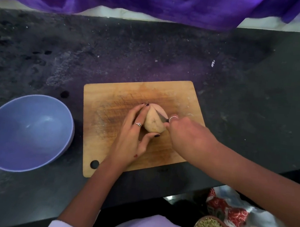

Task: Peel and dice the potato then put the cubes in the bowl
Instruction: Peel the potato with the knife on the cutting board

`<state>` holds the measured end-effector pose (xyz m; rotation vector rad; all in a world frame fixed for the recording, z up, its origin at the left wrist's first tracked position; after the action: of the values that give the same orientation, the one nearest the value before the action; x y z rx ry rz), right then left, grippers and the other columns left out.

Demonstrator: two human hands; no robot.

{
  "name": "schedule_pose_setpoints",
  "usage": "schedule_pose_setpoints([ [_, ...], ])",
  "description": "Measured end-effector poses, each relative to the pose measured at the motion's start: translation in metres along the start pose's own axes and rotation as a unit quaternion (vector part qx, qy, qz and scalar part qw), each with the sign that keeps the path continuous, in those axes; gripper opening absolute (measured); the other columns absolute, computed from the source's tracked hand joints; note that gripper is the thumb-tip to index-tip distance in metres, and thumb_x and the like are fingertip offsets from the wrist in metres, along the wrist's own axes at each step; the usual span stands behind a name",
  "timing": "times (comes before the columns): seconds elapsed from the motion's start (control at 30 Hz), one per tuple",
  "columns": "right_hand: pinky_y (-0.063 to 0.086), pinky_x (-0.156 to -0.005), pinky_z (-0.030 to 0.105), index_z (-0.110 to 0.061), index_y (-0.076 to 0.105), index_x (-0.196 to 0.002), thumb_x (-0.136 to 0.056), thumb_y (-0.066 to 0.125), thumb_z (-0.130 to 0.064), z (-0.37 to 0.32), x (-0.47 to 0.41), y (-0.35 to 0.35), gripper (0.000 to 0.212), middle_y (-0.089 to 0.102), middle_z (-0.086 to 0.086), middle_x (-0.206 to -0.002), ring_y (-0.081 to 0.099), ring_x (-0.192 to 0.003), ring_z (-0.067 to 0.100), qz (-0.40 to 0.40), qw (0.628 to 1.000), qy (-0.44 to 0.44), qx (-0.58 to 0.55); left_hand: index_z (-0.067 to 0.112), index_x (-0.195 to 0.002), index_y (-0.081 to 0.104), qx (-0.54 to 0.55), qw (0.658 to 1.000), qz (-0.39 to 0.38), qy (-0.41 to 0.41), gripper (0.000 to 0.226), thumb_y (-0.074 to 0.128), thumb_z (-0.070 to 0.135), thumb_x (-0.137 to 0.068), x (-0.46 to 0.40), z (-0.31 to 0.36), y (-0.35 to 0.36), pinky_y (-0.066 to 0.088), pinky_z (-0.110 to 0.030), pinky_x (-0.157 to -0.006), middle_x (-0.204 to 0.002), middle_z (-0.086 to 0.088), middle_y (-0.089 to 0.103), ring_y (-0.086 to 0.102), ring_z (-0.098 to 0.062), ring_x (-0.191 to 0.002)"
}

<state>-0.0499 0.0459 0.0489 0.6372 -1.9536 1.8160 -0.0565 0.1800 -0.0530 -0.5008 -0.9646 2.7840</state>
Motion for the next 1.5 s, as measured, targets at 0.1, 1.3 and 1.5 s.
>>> schedule_pose_setpoints([
  [0.1, 0.035, -0.063, 0.033, -0.012, 0.046, -0.12, -0.102, 0.039, -0.011, 0.005, 0.004, -0.001, 0.02, 0.03, -0.004, -0.074, 0.045, -0.077, 0.019, 0.0, 1.0, 0.013, 0.007, 0.005, -0.144, 0.039, 0.014, 1.0, -0.003, 0.0, 0.069, 0.056, 0.041, -0.088, -0.003, -0.001, 0.0, 0.025, -0.021, -0.114, -0.144, -0.012, 0.037, 0.035, -0.019, -0.135],
  [1.3, 0.029, -0.049, 0.03, -0.015, 0.03, -0.116, -0.104, 0.012, -0.038, 0.014, 0.007, 0.073, 0.032, 0.031, -0.008, -0.059, 0.059, -0.067, 0.023, 0.08, 0.997, -0.007, 0.004, 0.005, -0.144, 0.037, -0.04, 0.999, -0.02, -0.001, 0.071, 0.059, 0.043, -0.089, -0.001, 0.002, 0.005, 0.03, -0.026, -0.113, -0.143, -0.01, 0.039, 0.036, -0.017, -0.134],
  [1.5, 0.028, -0.045, 0.032, -0.014, 0.037, -0.117, -0.103, 0.019, -0.039, 0.021, 0.01, 0.071, 0.034, 0.033, -0.006, -0.06, 0.054, -0.061, 0.025, 0.104, 0.992, -0.002, -0.066, 0.002, -0.144, 0.038, -0.137, 0.987, -0.021, 0.077, 0.06, 0.051, 0.037, -0.096, 0.0, 0.01, 0.008, 0.025, -0.03, -0.115, -0.148, -0.017, 0.036, 0.033, -0.027, -0.138],
])
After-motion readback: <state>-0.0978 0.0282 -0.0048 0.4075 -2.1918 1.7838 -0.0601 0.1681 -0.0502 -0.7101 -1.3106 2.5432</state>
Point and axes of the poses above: each hand's wrist, its own x-axis away from the middle knuckle, its own y-axis out of the palm, z = x × y, the point moved 3 cm from there along -x, towards the middle knuckle
